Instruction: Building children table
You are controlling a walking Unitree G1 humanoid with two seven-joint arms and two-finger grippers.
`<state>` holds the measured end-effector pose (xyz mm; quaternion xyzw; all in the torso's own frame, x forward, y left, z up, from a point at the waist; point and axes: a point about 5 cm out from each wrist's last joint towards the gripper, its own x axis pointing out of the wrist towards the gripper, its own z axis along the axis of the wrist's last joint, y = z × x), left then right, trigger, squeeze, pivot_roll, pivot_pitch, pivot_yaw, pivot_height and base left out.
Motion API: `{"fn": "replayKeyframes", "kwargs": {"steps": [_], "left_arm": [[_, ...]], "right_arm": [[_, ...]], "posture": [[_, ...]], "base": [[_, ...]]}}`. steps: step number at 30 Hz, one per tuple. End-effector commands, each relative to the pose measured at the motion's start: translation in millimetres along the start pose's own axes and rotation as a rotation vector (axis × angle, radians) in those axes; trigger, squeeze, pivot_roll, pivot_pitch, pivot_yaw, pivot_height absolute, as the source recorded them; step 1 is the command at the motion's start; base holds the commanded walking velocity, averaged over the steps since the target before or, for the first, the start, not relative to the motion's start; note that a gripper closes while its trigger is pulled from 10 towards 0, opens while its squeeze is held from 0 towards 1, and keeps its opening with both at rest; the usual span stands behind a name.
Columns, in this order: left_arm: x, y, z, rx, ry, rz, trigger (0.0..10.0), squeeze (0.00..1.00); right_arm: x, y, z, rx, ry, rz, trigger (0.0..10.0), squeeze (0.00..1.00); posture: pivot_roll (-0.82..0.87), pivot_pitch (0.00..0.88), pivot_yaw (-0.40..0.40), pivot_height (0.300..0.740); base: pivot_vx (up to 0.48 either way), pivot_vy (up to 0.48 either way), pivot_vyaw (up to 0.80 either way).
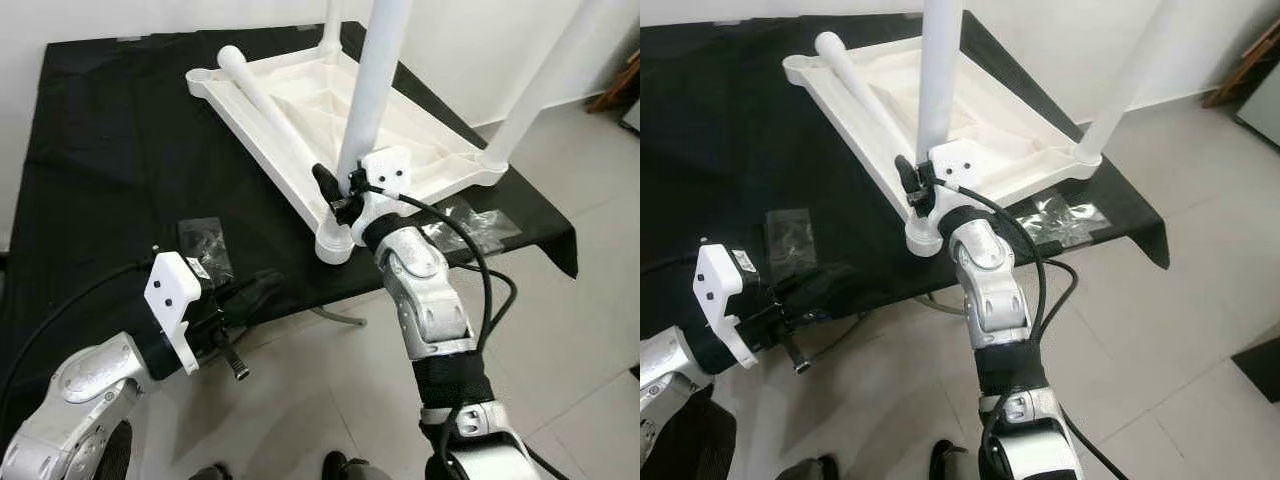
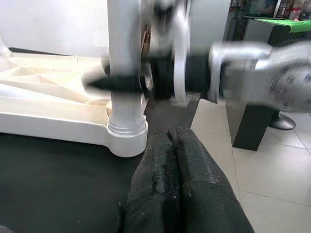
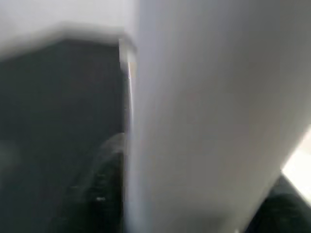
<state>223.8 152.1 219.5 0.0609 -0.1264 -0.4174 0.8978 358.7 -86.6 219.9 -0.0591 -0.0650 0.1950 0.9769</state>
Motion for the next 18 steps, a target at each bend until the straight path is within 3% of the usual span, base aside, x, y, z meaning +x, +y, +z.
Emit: {"fn": "replayKeyframes", "kwargs": {"steps": [1, 2, 6, 7, 8, 9, 11, 13, 18], "left_arm": [[0.3, -2.0, -1.2, -0.005, 0.002, -0.015, 10.0, 0.00], [1.2, -2.1, -1.3, -0.004, -0.001, -0.015, 10.0, 0.00], [1.4, -2.1, -1.0, -0.003, -0.004, -0.012, 10.0, 0.00], [1.4, -2.0, -0.7, -0.002, -0.006, -0.010, 10.0, 0.00], [1.4, -2.0, -0.7, -0.002, -0.006, -0.010, 10.0, 0.00], [1.4, -1.9, -0.2, 0.000, -0.008, -0.007, 10.0, 0.00], [1.4, -1.9, -0.2, 0.000, -0.008, -0.007, 10.0, 0.00], [1.4, -2.1, 0.0, 0.000, -0.009, -0.006, 10.0, 0.00], [0.6, -3.2, 0.6, 0.000, -0.006, -0.008, 10.0, 0.00]], "right_arm": [[-1.3, -5.5, -6.7, 0.028, 0.032, 0.035, 10.0, 1.00], [4.5, -15.4, 10.2, 0.064, -0.039, 0.152, 10.0, 1.00], [7.1, -26.8, 27.1, 0.088, -0.103, 0.244, 10.0, 1.00], [7.4, -33.0, 36.5, 0.088, -0.131, 0.319, 10.0, 0.12], [7.4, -33.0, 36.5, 0.088, -0.131, 0.319, 10.0, 0.12], [1.6, -38.5, 49.1, 0.037, -0.159, 0.531, 10.0, 0.00], [1.6, -38.5, 49.1, 0.037, -0.159, 0.531, 10.0, 0.00], [-5.9, -39.5, 49.2, -0.040, -0.134, 0.681, 10.0, 0.00], [-6.9, -45.9, 45.4, -0.154, -0.052, 0.836, 10.0, 0.00]], "posture": [[0.09, 0.284, -0.117, 0.740], [0.09, 0.283, -0.120, 0.740], [0.09, 0.281, -0.123, 0.740], [0.09, 0.282, -0.125, 0.740], [0.09, 0.282, -0.125, 0.740], [0.09, 0.282, -0.124, 0.740], [0.09, 0.282, -0.124, 0.740], [0.09, 0.283, -0.126, 0.740], [0.10, 0.291, -0.123, 0.740]], "base": [[0.000, 0.000, 0.00], [0.000, 0.000, 0.00], [0.000, 0.000, 0.00], [0.000, 0.000, 0.00], [0.000, 0.000, 0.00], [0.000, 0.000, 0.00], [0.000, 0.000, 0.00], [0.000, 0.000, 0.00], [0.000, 0.000, 0.00]]}}
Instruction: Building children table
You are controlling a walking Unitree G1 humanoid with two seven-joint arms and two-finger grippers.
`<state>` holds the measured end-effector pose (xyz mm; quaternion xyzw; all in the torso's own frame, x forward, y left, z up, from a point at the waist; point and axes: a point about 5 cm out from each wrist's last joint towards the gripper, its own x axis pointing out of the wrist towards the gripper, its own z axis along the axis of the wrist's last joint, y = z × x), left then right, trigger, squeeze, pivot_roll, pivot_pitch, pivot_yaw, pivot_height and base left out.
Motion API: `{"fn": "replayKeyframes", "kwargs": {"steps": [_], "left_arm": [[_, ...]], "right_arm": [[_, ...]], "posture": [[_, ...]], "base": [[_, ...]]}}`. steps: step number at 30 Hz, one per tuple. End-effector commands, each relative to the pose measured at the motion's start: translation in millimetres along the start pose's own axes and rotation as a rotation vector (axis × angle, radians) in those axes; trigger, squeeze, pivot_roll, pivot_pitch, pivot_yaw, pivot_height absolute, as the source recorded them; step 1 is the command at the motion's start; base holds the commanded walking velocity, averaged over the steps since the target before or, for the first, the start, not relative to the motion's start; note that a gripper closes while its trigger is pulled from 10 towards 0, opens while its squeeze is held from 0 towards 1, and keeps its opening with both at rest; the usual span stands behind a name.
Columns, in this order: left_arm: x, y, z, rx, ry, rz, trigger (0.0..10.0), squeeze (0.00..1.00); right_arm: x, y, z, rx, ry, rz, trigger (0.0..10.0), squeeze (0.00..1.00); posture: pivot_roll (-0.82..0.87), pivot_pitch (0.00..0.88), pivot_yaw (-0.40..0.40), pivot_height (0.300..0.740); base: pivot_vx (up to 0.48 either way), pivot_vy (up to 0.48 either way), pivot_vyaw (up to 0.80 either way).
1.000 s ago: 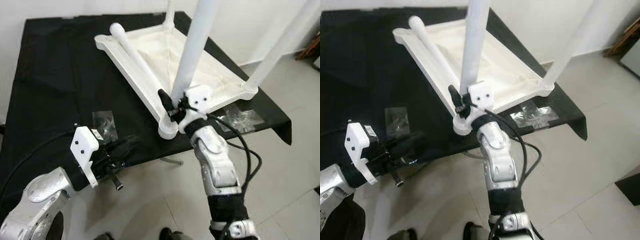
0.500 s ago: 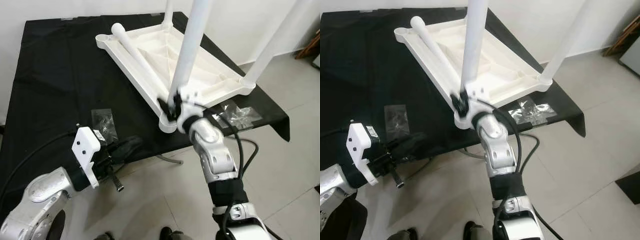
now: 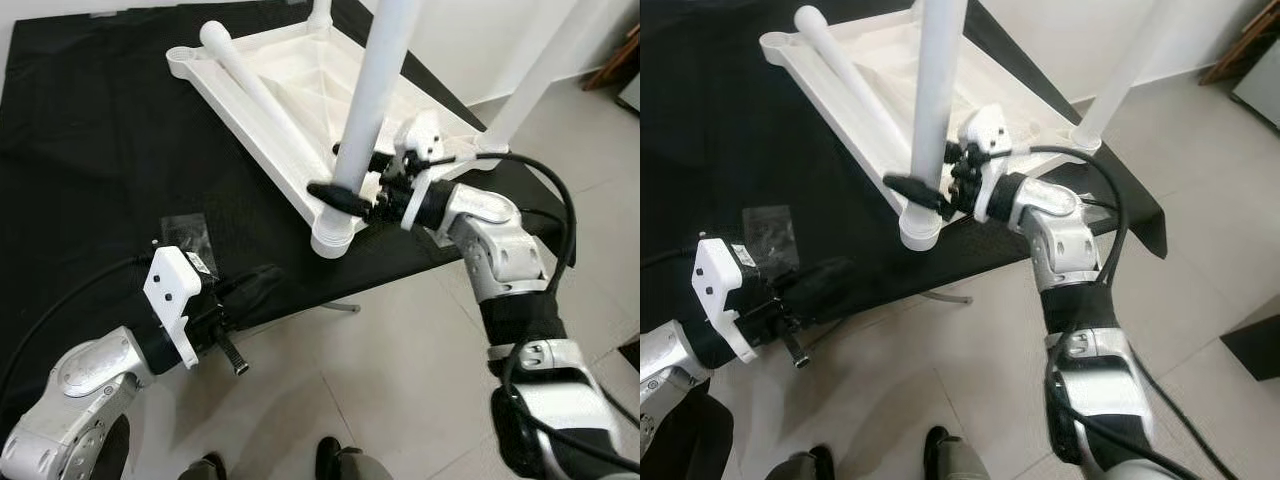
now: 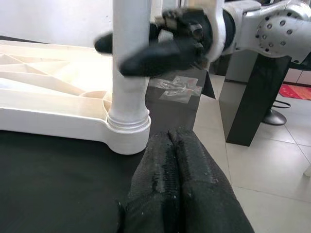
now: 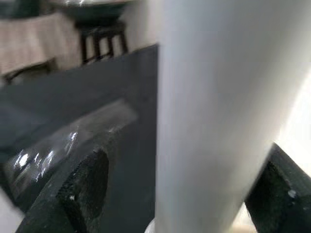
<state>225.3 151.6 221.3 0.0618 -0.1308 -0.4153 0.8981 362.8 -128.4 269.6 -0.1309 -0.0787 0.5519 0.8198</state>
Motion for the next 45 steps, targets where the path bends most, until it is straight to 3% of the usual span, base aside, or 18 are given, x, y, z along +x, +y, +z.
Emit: {"fn": "replayKeyframes", "kwargs": {"steps": [1, 6, 14, 15, 26, 31, 32, 33, 34, 35, 37, 38, 40, 42, 43, 45], "left_arm": [[-1.1, -4.4, -0.7, -0.006, 0.000, -0.012, 10.0, 0.00], [-1.8, -5.4, -0.1, -0.006, 0.005, -0.013, 10.0, 0.00], [-0.6, -5.9, 0.6, -0.008, 0.003, -0.010, 10.0, 0.00], [-0.1, -6.0, 0.7, -0.009, 0.001, -0.009, 10.0, 0.00], [-0.1, -6.7, 0.3, -0.015, -0.002, -0.013, 10.0, 0.00], [-0.2, -6.7, -0.1, -0.016, -0.001, -0.012, 10.0, 0.00], [-0.4, -6.8, -0.4, -0.017, 0.000, -0.012, 10.0, 0.00], [-0.4, -6.8, -0.4, -0.017, 0.000, -0.012, 10.0, 0.00], [-0.9, -6.7, -0.8, -0.018, 0.001, -0.013, 10.0, 0.00], [-1.4, -6.3, -1.0, -0.018, 0.001, -0.013, 10.0, 0.00], [-1.4, -6.3, -1.0, -0.018, 0.001, -0.013, 10.0, 0.00], [-1.4, -5.7, -0.8, -0.019, 0.001, -0.014, 10.0, 0.00], [-1.1, -4.0, -1.6, -0.023, -0.002, -0.016, 10.0, 0.00], [-1.1, -4.0, -1.6, -0.023, -0.002, -0.016, 10.0, 0.00], [0.6, -3.9, -2.1, -0.025, -0.004, -0.019, 10.0, 0.00], [3.1, -4.5, -2.3, -0.028, -0.012, -0.025, 10.0, 0.00]], "right_arm": [[1.0, 0.2, 0.8, -0.024, 0.019, 0.051, 10.0, 0.00], [3.2, -12.8, 4.7, -0.017, 0.032, 0.065, 10.0, 0.00], [3.4, -12.2, -11.2, 0.045, 0.043, 0.082, 10.0, 0.00], [3.2, -11.7, -15.1, 0.055, 0.049, 0.075, 0.0, 0.00], [-2.9, -13.7, -21.1, 0.049, 0.065, 0.065, 0.0, 0.00], [-5.5, -19.9, -27.2, 0.037, 0.068, -0.054, 0.0, 0.00], [-5.0, -21.0, -33.5, 0.053, 0.072, -0.158, 0.0, 0.00], [-5.0, -21.0, -33.5, 0.053, 0.072, -0.158, 0.0, 0.00], [-3.3, -23.8, -46.3, 0.109, 0.042, -0.500, 0.0, 0.00], [-7.3, -24.2, -56.7, 0.158, 0.034, -0.759, 0.0, 0.00], [-7.3, -24.2, -56.7, 0.158, 0.034, -0.759, 0.0, 0.00], [-6.2, -2.2, -75.7, 0.197, 0.069, -0.872, 0.0, 0.00], [7.2, 41.9, -101.9, 0.298, 0.099, -0.866, 0.0, 0.00], [7.2, 41.9, -101.9, 0.298, 0.099, -0.866, 0.0, 0.00], [12.6, 51.9, -104.9, 0.304, 0.103, -0.847, 0.0, 0.00], [21.5, 53.4, -100.5, 0.291, 0.088, -0.810, 0.0, 0.00]], "posture": [[0.10, 0.291, -0.123, 0.740], [0.11, 0.296, -0.124, 0.740], [0.09, 0.302, -0.136, 0.740], [0.08, 0.301, -0.135, 0.740], [0.08, 0.303, -0.131, 0.740], [0.08, 0.303, -0.130, 0.740], [0.06, 0.304, -0.138, 0.740], [0.06, 0.304, -0.138, 0.740], [0.06, 0.303, -0.142, 0.740], [0.05, 0.303, -0.140, 0.740], [0.05, 0.303, -0.140, 0.740], [0.05, 0.311, -0.132, 0.740], [0.04, 0.298, -0.109, 0.740], [0.04, 0.298, -0.109, 0.740], [0.04, 0.294, -0.106, 0.740], [0.04, 0.289, -0.112, 0.740]], "base": [[0.000, 0.000, 0.00], [0.000, 0.000, 0.00], [0.000, 0.000, 0.00], [0.000, 0.000, 0.00], [0.000, 0.000, 0.00], [0.000, 0.000, 0.00], [0.000, 0.000, 0.00], [0.000, 0.000, 0.00], [0.000, 0.000, 0.00], [0.000, 0.000, 0.00], [0.000, 0.000, 0.00], [0.000, 0.000, 0.00], [0.000, 0.000, 0.00], [0.000, 0.000, 0.00], [0.000, 0.000, 0.00], [0.000, 0.000, 0.00]]}}
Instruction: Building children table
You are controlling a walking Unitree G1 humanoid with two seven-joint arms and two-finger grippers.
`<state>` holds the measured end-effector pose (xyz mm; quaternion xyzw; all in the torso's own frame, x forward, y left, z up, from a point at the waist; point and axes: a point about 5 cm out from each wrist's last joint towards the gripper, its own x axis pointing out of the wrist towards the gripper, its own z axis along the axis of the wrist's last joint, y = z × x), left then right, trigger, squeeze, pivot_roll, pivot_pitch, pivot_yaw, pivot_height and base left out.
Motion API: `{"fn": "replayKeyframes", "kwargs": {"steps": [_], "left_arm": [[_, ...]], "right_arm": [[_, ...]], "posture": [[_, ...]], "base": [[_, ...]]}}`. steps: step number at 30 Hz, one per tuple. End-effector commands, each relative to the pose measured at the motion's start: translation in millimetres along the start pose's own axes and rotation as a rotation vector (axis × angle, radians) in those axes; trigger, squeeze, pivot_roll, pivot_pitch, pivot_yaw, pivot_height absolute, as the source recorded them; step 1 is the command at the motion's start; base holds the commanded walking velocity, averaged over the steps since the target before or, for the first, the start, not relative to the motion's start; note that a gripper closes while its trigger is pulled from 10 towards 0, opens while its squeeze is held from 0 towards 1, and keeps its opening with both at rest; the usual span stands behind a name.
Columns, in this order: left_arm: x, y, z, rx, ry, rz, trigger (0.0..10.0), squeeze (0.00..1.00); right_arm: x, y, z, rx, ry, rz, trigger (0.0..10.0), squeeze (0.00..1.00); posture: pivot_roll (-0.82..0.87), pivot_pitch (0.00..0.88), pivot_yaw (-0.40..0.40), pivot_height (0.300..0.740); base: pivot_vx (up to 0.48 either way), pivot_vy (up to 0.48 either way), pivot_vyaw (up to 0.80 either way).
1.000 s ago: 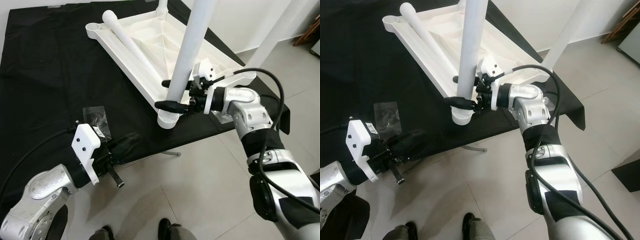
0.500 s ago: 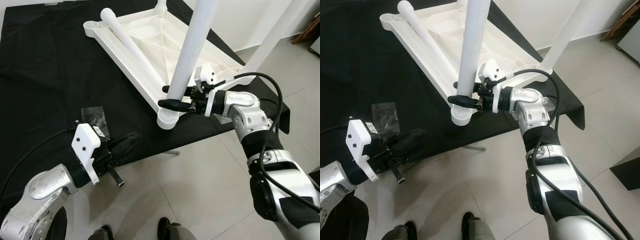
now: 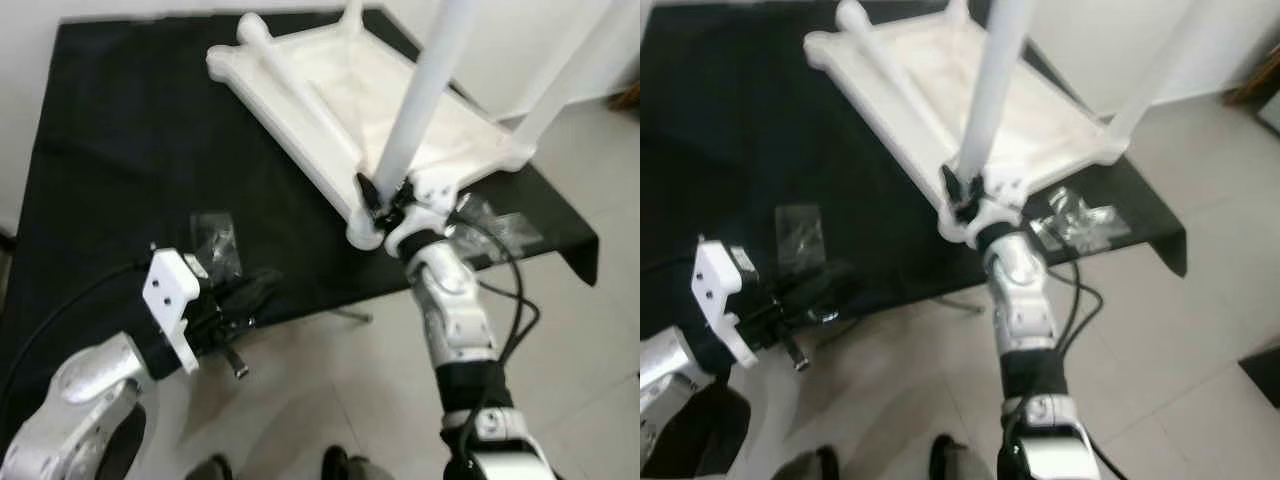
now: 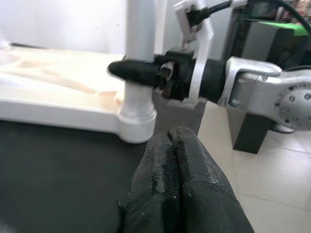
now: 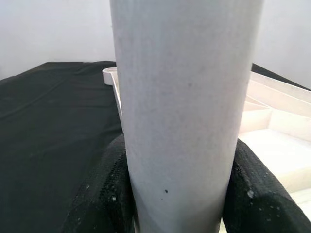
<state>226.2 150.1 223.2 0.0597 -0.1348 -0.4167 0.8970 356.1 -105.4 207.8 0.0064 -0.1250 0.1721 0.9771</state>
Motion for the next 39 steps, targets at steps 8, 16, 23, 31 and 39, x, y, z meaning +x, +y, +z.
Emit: {"fn": "replayKeyframes", "kwargs": {"steps": [8, 16, 23, 31, 39], "left_arm": [[4.5, -7.2, -6.2, -0.031, -0.008, -0.036, 10.0, 0.00], [6.4, -6.7, -6.1, -0.028, -0.012, -0.037, 10.0, 0.00], [7.0, -5.5, -6.2, -0.025, -0.014, -0.034, 10.0, 0.00], [6.8, -4.6, -5.3, -0.019, -0.014, -0.032, 10.0, 0.00], [5.6, -3.5, -3.2, -0.013, -0.014, -0.027, 10.0, 0.00]], "right_arm": [[6.8, 19.2, -26.5, 0.010, 0.159, 0.102, 10.0, 0.00], [11.4, 30.5, 11.6, 0.064, 0.064, 0.381, 10.0, 0.00], [9.3, 26.6, 38.8, -0.140, 0.015, 0.875, 10.0, 0.00], [16.6, 15.9, 45.7, -0.141, 0.073, 1.023, 10.0, 0.00], [22.9, 10.2, 49.5, -0.106, 0.108, 1.157, 0.0, 0.00]], "posture": [[0.04, 0.267, -0.117, 0.740], [0.04, 0.263, -0.117, 0.740], [0.04, 0.265, -0.119, 0.740], [0.05, 0.265, -0.119, 0.740], [0.06, 0.268, -0.117, 0.740]], "base": [[0.000, 0.000, 0.00], [0.000, 0.000, 0.00], [0.000, 0.000, 0.00], [0.000, 0.000, 0.00], [0.000, 0.000, 0.00]]}}
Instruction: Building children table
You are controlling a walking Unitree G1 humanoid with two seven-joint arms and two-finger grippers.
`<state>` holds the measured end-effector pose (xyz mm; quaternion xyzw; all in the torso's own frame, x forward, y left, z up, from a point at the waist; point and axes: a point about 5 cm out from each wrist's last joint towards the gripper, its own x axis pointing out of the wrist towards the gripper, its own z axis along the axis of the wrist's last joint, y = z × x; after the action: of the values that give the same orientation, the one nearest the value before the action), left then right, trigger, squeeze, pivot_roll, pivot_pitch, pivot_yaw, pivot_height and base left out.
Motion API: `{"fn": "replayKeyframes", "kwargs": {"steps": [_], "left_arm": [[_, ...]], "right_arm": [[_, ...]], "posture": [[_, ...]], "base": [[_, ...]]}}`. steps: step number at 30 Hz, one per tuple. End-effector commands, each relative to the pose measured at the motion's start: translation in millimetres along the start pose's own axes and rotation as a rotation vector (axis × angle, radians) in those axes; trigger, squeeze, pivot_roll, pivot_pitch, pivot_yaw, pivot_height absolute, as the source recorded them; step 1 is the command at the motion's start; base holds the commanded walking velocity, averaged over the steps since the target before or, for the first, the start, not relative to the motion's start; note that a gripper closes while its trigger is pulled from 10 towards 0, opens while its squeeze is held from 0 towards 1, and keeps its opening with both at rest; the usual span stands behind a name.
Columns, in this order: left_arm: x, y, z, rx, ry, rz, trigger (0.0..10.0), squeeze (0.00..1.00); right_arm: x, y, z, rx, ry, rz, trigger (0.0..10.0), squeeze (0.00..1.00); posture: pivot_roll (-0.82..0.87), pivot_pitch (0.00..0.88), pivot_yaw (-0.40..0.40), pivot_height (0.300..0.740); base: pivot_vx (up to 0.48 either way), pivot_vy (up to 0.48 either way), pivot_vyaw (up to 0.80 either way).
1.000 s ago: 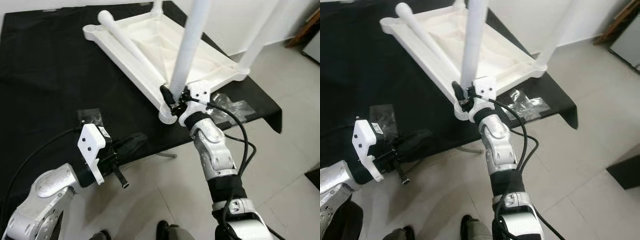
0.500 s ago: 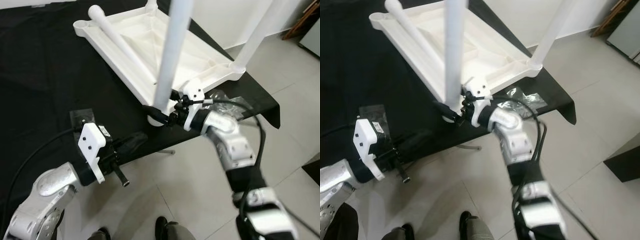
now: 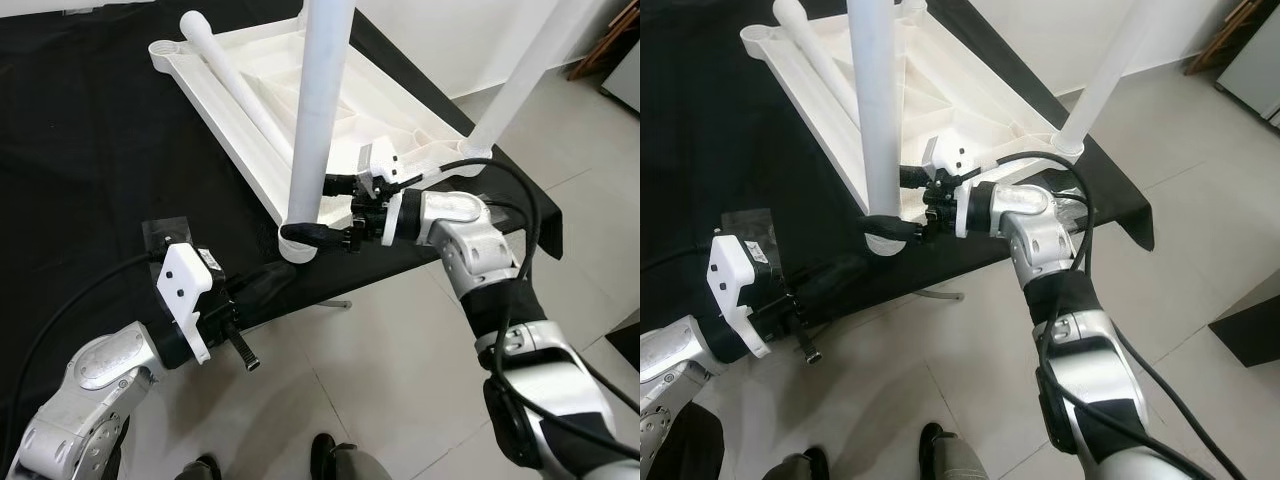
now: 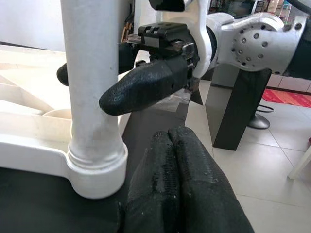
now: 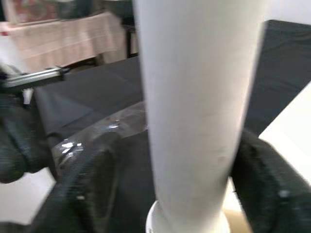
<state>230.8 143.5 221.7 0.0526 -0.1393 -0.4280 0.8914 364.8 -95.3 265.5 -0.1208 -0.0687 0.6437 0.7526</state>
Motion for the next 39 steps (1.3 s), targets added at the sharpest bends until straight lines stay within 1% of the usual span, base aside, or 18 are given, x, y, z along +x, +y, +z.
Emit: {"fn": "replayKeyframes", "kwargs": {"steps": [1, 12, 14, 15, 16, 18, 19, 20, 21, 22, 23, 24, 27, 29, 32, 37, 38, 39], "left_arm": [[-2.0, -2.4, -0.4, -0.002, 0.003, -0.004, 10.0, 0.00], [-2.0, -2.3, -0.2, -0.004, 0.002, -0.003, 10.0, 0.00], [-2.3, -2.5, -0.2, -0.005, 0.002, -0.003, 10.0, 0.00], [-2.3, -2.5, -0.2, -0.005, 0.002, -0.003, 10.0, 0.00], [-2.6, -2.6, -0.3, -0.005, 0.002, -0.003, 10.0, 0.00], [-2.6, -2.6, -0.3, -0.005, 0.002, -0.003, 10.0, 0.00], [-3.2, -2.6, -0.2, -0.005, 0.003, -0.003, 10.0, 0.00], [-3.2, -2.6, -0.2, -0.005, 0.003, -0.003, 10.0, 0.00], [-4.1, -2.4, 0.0, -0.005, 0.004, -0.002, 10.0, 0.00], [-5.2, -1.8, 0.1, -0.005, 0.006, -0.002, 10.0, 0.00], [-5.8, -1.0, 0.2, -0.005, 0.008, -0.002, 10.0, 0.00], [-5.8, -0.6, -0.1, -0.004, 0.011, -0.004, 10.0, 0.00], [-5.4, -0.2, -0.2, -0.005, 0.011, -0.006, 10.0, 0.00], [-4.3, 0.6, -0.5, -0.006, 0.008, -0.007, 10.0, 0.00], [-3.1, 0.3, -0.9, -0.008, 0.004, -0.009, 10.0, 0.00], [-2.3, -1.4, -1.6, -0.011, 0.003, -0.013, 10.0, 0.00], [-2.0, -1.9, -1.7, -0.011, 0.003, -0.014, 10.0, 0.00], [-1.8, -2.1, -1.7, -0.011, 0.003, -0.014, 10.0, 0.00]], "right_arm": [[3.6, 4.5, -2.6, 0.004, -0.010, 0.079, 0.0, 0.00], [-3.8, 1.7, -5.9, 0.014, -0.018, 0.056, 0.0, 0.00], [-6.4, -0.3, -12.2, 0.025, -0.025, -0.061, 0.0, 0.00], [-6.4, -0.3, -12.2, 0.025, -0.025, -0.061, 0.0, 0.00], [-7.6, -0.7, -15.6, 0.034, -0.031, -0.121, 0.0, 0.00], [-7.6, -0.7, -15.6, 0.034, -0.031, -0.121, 0.0, 0.00], [-7.4, 0.1, -21.3, 0.054, -0.032, -0.196, 0.0, 0.00], [-7.4, 0.1, -21.3, 0.054, -0.032, -0.196, 0.0, 0.00], [-4.1, 2.9, -29.1, 0.078, -0.025, -0.301, 0.0, 0.00], [7.7, 14.3, -49.0, 0.119, 0.031, -0.553, 0.0, 0.00], [19.6, 36.0, -65.7, 0.160, 0.075, -0.697, 0.0, 0.00], [26.3, 50.8, -73.2, 0.186, 0.096, -0.786, 0.0, 0.00], [32.9, 59.3, -76.6, 0.216, 0.095, -0.811, 0.0, 0.00], [32.5, 46.4, -72.3, 0.211, 0.083, -0.836, 0.0, 0.00], [35.5, 37.8, -66.3, 0.194, 0.072, -0.824, 0.0, 0.00], [38.9, 34.9, -59.6, 0.177, 0.063, -0.816, 0.0, 0.00], [40.6, 33.0, -55.0, 0.169, 0.061, -0.808, 10.0, 0.00], [42.0, 34.1, -51.3, 0.167, 0.064, -0.819, 10.0, 0.00]], "posture": [[0.06, 0.269, -0.116, 0.740], [0.05, 0.271, -0.115, 0.740], [0.05, 0.274, -0.116, 0.740], [0.05, 0.274, -0.116, 0.740], [0.05, 0.274, -0.116, 0.740], [0.05, 0.274, -0.116, 0.740], [0.05, 0.279, -0.116, 0.740], [0.05, 0.279, -0.116, 0.740], [0.05, 0.281, -0.118, 0.740], [0.04, 0.285, -0.113, 0.740], [0.04, 0.290, -0.106, 0.740], [0.05, 0.290, -0.102, 0.740], [0.04, 0.285, -0.099, 0.740], [0.04, 0.279, -0.098, 0.740], [0.03, 0.276, -0.099, 0.740], [0.04, 0.276, -0.100, 0.740], [0.04, 0.276, -0.103, 0.740], [0.04, 0.276, -0.104, 0.740]], "base": [[0.000, 0.000, 0.00], [0.000, 0.000, 0.00], [0.000, 0.000, 0.00], [0.000, 0.000, 0.00], [0.000, 0.000, 0.00], [0.000, 0.000, 0.00], [0.000, 0.000, 0.00], [0.000, 0.000, 0.00], [0.000, 0.000, 0.00], [0.000, 0.000, 0.00], [0.000, 0.000, 0.00], [0.000, 0.000, 0.00], [0.000, 0.000, 0.00], [0.000, 0.000, 0.00], [0.000, 0.000, 0.00], [0.000, 0.000, 0.00], [0.000, 0.000, 0.00], [0.000, 0.000, 0.00]]}}
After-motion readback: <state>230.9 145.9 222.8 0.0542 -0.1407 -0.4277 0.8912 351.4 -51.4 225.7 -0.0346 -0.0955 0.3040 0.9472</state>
